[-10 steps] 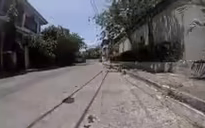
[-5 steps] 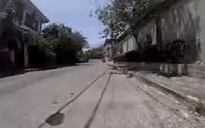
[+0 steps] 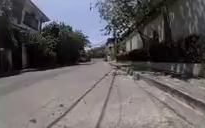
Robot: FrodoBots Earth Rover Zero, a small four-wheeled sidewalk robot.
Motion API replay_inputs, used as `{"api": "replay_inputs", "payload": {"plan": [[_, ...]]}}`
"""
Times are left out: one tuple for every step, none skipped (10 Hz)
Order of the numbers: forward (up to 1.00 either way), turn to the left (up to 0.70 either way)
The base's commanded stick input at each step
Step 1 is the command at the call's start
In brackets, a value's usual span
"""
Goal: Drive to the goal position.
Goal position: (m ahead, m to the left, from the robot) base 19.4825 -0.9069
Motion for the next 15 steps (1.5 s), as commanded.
{"api": "replay_inputs", "payload": {"plan": [[1.00, 0.06], [1.00, 0.06], [1.00, 0.06], [1.00, 0.06], [1.00, 0.06], [1.00, 0.06], [1.00, 0.06], [1.00, 0.06], [1.00, -0.34], [1.00, -0.34], [1.00, -0.25], [1.00, 0.06], [1.00, 0.06], [1.00, 0.06], [1.00, 0.06]]}}
